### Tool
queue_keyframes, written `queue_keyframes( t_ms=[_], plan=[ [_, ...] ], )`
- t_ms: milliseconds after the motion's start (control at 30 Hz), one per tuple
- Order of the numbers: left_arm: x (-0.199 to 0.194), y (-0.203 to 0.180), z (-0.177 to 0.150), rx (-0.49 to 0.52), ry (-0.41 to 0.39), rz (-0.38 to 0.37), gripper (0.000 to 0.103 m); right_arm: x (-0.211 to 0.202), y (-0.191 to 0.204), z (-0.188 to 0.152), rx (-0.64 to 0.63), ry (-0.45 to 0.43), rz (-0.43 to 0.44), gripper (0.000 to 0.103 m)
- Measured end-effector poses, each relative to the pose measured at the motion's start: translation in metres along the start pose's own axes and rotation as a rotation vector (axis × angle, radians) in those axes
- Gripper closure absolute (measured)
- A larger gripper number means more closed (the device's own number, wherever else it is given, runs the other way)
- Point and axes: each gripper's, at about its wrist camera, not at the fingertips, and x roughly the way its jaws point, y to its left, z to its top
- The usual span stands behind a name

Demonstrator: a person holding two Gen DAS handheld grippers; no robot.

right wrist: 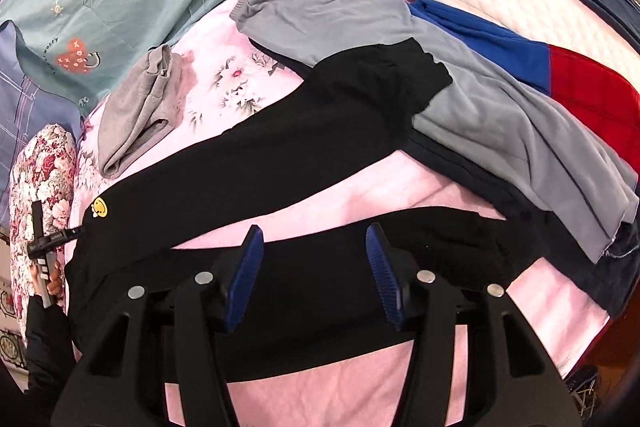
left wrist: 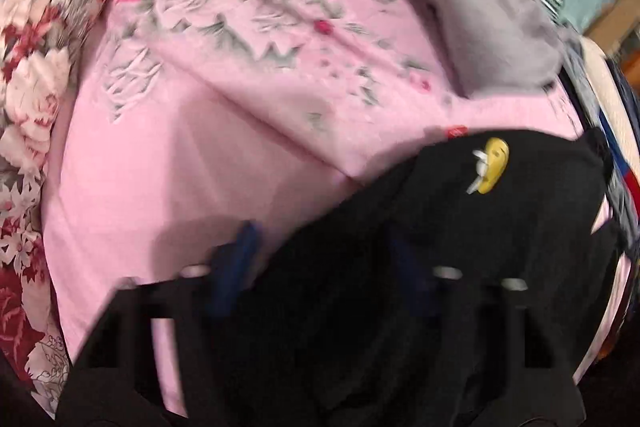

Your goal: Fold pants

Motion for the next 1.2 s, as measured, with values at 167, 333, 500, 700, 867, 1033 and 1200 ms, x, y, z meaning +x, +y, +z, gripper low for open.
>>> queue_keyframes(
  t_ms=[167,333,500,700,867,1033,1200],
  plan=[
    [-0.018,-0.006,-0.021,0.025,-0.101,-0.043,0.094,0.013,0.037,0.007,-0.088,0.028,0.026,0.049],
    [-0.029,0.012,-0.023,-0.065,-0.196,-0.111,0.094,0.062,0.137,0.02,-0.401,0.126,0.147,0.043],
    [-0.027,0.014,-0.026,-0.062,-0.204,-0.11,0.094,0.133,0.267,0.027,-0.764,0.255,0.289,0.043],
    [-0.032,0.022,-0.029,-0.074,-0.219,-0.15,0.094,0.199,0.361,0.031,-1.02,0.311,0.303,0.043],
    [-0.028,0.022,-0.029,-0.075,-0.211,-0.148,0.094,0.237,0.395,0.027,-1.085,0.408,0.335,0.043],
    [-0.024,0.023,-0.014,-0.095,-0.2,-0.074,0.094,0.247,0.4,0.013,-1.121,0.389,0.325,0.099],
    [-0.003,0.032,0.004,-0.129,-0.156,-0.043,0.094,0.246,0.416,0.029,-1.094,0.285,0.277,0.099]
  ],
)
